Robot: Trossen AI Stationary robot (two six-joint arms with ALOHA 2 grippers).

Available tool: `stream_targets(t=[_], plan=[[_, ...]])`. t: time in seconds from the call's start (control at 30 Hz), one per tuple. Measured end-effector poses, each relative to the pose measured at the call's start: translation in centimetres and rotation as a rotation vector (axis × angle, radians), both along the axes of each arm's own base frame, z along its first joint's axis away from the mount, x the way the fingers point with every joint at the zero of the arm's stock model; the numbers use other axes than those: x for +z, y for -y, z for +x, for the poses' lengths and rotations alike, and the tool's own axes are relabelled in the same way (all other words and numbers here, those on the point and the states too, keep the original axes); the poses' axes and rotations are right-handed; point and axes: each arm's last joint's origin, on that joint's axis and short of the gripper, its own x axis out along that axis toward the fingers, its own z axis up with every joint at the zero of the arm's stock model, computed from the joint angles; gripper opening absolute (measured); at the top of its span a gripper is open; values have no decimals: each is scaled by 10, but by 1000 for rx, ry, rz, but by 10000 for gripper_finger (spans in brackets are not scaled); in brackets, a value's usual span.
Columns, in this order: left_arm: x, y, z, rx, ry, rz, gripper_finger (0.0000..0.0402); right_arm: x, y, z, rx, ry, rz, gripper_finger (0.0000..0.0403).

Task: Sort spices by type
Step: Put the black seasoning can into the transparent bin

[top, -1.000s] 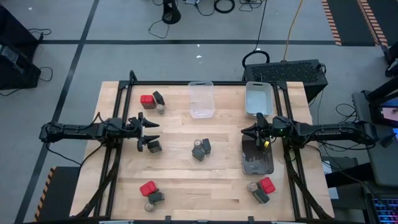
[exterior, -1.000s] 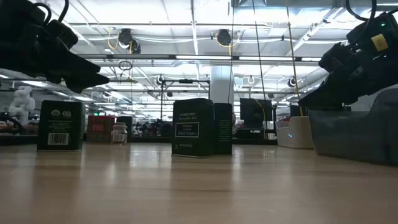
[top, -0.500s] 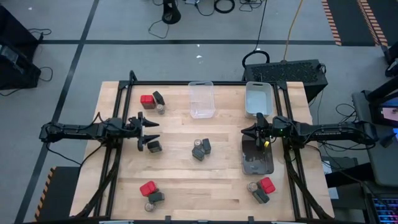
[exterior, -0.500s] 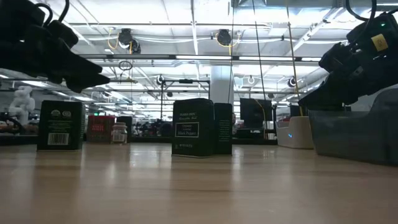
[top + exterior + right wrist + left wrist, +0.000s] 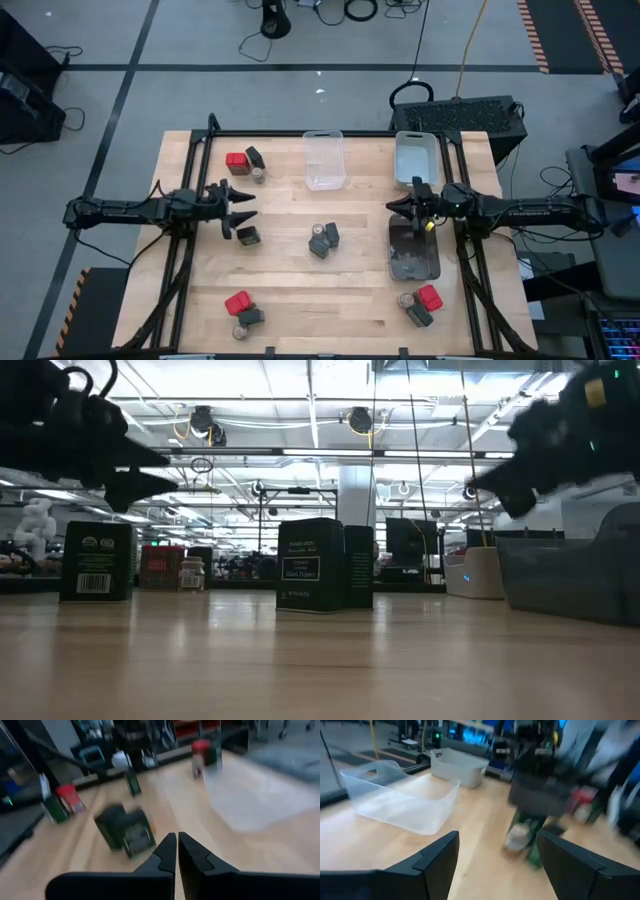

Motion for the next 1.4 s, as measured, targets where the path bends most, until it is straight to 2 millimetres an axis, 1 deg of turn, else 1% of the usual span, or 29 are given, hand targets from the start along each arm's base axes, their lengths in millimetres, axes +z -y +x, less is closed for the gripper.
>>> stream_targets(t=[0.1,0.27,0.4,0.5,0.57,0.67,0.8,0.83,0.87,0.97,1.07,1.17,1.23,1.4], plan=[[4,0,0,8,58,-115,272,32,1,5,4,91,-28,0],[5,0,0,6,64,-98,272,86,1,16,26,201,-64,0],[5,0,0,-2,63,-101,272,114,-2,34,179,181,-67,0],[5,0,0,-1,64,-102,272,125,-6,54,229,140,-55,0],[5,0,0,9,69,-112,272,131,-9,68,253,127,-51,0],[5,0,0,12,78,-172,272,134,-15,89,288,97,-67,0],[7,3,1,-95,73,-187,272,134,-22,113,331,33,-103,0],[10,4,1,-130,71,-188,272,134,-23,118,339,12,-99,0],[17,5,1,-165,83,-183,272,134,-25,122,346,-17,-91,0],[45,7,0,-239,131,-142,272,132,-32,131,374,-131,-55,0],[72,8,5,-249,73,-75,272,129,-42,136,414,-251,-39,0],[94,10,16,-239,-24,-14,272,126,-54,139,436,-345,-37,0],[103,12,28,-242,-100,16,272,125,-61,138,422,-406,-29,0],[115,24,70,-268,-320,95,272,123,-72,132,343,-551,-23,0]])
